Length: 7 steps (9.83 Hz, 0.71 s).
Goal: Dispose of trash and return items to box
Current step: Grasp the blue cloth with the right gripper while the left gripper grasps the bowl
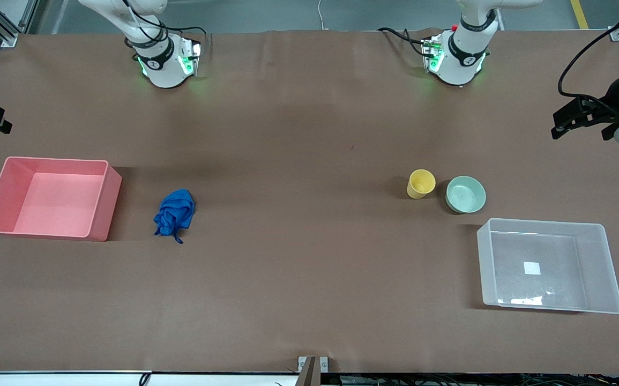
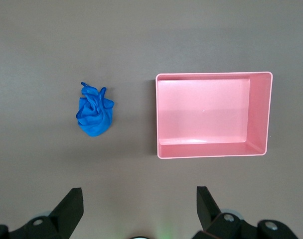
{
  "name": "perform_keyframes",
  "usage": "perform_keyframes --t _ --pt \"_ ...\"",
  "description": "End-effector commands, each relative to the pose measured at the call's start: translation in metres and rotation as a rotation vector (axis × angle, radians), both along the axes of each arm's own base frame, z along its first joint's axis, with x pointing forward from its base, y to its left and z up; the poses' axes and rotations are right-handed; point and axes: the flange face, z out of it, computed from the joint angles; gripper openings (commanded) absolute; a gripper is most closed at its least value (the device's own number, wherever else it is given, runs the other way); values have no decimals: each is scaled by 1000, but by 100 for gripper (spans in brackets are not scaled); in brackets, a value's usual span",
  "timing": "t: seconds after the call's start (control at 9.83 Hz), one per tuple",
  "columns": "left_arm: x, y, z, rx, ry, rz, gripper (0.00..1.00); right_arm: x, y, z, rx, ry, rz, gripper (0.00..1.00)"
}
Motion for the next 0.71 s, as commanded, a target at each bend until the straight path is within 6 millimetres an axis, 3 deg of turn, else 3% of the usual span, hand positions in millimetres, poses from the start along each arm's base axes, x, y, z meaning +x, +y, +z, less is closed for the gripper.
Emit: perform_keyframes --t 0.0,0.61 --pt "-2 -1 -13 -12 32 8 100 -4 -5 0 0 4 5 100" --pt "0 13 -26 1 45 16 99 -3 -1 -2 8 7 11 100"
